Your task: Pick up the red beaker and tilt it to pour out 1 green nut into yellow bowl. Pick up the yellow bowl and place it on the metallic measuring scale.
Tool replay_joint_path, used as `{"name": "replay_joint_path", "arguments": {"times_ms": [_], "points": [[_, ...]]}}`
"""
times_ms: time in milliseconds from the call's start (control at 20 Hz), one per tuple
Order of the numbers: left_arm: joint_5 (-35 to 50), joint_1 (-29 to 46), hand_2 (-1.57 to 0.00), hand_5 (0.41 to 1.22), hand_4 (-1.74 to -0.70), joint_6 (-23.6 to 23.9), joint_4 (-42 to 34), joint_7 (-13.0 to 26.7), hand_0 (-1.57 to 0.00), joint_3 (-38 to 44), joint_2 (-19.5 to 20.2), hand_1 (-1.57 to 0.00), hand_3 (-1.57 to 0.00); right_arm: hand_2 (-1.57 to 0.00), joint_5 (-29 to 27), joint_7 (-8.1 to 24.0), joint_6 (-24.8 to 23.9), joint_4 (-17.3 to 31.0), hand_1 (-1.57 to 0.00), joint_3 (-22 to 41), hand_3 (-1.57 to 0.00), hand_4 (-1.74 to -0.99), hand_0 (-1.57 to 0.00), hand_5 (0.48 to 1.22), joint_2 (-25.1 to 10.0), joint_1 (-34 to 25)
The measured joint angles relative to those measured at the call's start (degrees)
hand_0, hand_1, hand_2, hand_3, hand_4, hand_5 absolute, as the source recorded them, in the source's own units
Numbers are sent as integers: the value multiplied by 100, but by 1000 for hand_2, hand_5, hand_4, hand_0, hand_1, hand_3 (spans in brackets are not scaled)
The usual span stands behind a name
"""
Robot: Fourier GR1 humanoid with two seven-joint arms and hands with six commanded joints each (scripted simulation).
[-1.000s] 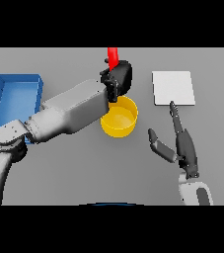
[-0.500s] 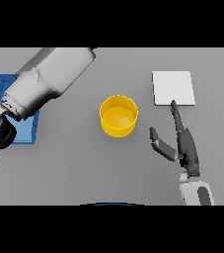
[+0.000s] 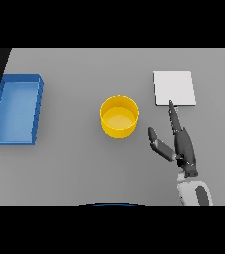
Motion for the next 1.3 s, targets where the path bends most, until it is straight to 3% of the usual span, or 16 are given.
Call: {"name": "replay_joint_path", "arguments": {"times_ms": [150,200,450,650,800,1100,1150,1300], "points": [[702,613,-1571,1221,-1740,447,-79,470,-1571,447,426,-1571,-1425,1,52,-71,-5,-19,1,29,1,-1044,1,654,-31,22],[943,803,-1571,1221,-1740,599,-150,528,-1571,606,562,-1571,-1426,1,67,62,-7,46,1,20,1,-1050,1,653,-33,-67],[2242,2085,-1571,1221,-1741,1326,-843,1196,-1571,1297,790,-1571,-1470,1,260,13,-126,-9,1,89,1,-1048,1,651,-32,-17],[2898,3182,-1571,1221,-1741,1849,-2079,1581,-1571,1435,921,-1571,-1480,1,414,98,-184,22,1,103,1,-1041,1,650,-93,-38],[3226,3965,-1571,1221,-1741,2296,-3039,2204,-1571,1446,1044,-1571,-1442,1,328,44,-95,56,1,77,1,-1020,1,645,-143,8],[3663,4935,-1571,1221,-1741,2977,-4100,2319,-1571,1410,1020,-1571,-1512,1,207,-63,-17,29,1,55,1,-1004,1,648,-157,103],[3713,5072,-1571,1194,-1741,3047,-4245,2334,-1571,1379,1019,-1571,-1523,1,206,-201,-10,-12,1,69,1,-1005,1,647,-169,179],[3912,5318,-1571,1123,-1741,3257,-4498,2494,-1571,1330,1004,-1571,-1547,1,149,-139,7,-35,1,46,1,-1010,1,650,-156,99]]}}
